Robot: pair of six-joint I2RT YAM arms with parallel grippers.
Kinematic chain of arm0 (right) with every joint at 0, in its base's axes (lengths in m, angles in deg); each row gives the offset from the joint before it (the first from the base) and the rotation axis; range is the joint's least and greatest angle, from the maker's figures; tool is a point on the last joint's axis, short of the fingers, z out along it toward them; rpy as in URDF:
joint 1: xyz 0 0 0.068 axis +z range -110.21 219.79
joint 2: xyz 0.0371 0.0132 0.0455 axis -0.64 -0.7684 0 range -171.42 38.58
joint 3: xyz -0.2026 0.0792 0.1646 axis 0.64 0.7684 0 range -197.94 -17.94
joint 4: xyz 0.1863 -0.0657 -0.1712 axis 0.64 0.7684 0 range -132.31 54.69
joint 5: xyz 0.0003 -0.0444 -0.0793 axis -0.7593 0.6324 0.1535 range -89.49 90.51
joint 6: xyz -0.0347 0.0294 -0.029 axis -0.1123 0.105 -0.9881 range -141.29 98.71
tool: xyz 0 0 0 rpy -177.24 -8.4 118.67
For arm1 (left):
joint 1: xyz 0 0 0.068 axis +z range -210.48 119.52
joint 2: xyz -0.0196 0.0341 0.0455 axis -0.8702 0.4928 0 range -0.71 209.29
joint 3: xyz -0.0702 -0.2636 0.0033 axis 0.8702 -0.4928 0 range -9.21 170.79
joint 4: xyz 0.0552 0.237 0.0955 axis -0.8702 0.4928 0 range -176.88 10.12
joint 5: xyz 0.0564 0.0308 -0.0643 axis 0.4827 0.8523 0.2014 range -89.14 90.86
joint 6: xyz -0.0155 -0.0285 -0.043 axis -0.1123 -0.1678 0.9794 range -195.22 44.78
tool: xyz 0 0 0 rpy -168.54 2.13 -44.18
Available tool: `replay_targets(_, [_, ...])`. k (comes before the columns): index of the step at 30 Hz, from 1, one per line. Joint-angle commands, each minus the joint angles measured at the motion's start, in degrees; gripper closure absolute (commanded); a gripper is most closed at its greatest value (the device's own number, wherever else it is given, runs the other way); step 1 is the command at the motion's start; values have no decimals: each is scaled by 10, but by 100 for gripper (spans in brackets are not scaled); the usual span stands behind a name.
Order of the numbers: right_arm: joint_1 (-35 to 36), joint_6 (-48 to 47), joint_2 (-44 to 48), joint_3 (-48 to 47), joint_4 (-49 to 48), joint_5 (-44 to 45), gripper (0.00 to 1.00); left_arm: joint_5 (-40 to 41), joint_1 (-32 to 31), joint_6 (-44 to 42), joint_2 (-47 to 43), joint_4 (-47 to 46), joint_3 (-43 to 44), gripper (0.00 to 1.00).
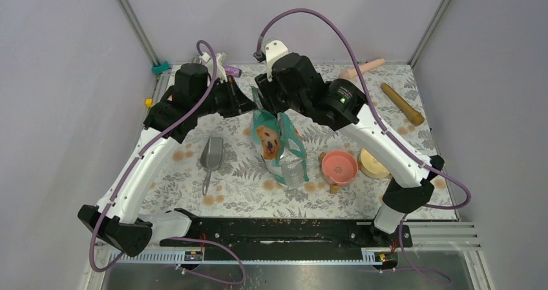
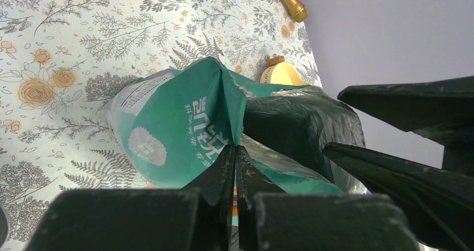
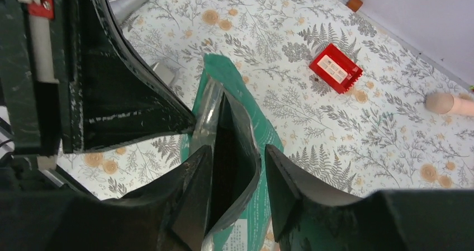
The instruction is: Serve the pet food
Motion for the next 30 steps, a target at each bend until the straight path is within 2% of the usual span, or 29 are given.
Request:
replay_targets(1, [-3,-4,-48,-72,39,3,51,-23,-4,-11,-21,16,16,100])
replay_targets(8, [-3,0,-66,-75,110,117,48,-3,-4,-12,-31,16,14,100])
replay_targets(10, [-4,8,-55,-55,127,122,49,1,-4,-12,-36,17,14,100])
replay_targets(14, [-5,34,-14,14,129,97,52,16,-2,-13,-39,20,15,100])
replay_targets(20, [-5,63,78,121,77,-23,53,15,0,-12,-40,23,17,100])
replay_targets(21, [-5,68,91,138,66,-46,56,14,0,-11,-40,24,17,100])
replay_targets(23, [-4,78,113,165,41,-87,75,4,1,-9,-43,15,15,100])
replay_targets(24, [-4,82,119,172,31,-101,81,-7,1,-6,-44,5,11,90])
replay_targets(25, [-5,86,121,176,23,-109,87,-24,1,-3,-49,-11,5,72])
replay_targets(27, [-4,92,119,174,13,-112,97,-51,1,10,-58,-34,-10,43])
replay_targets(28, [-4,96,119,174,9,-112,100,-56,1,12,-61,-38,-14,36])
replay_targets(29, [-4,101,118,174,1,-112,100,-56,1,12,-62,-39,-14,24])
replay_targets(30, [-4,103,117,173,-7,-115,100,-54,2,13,-64,-42,-16,19])
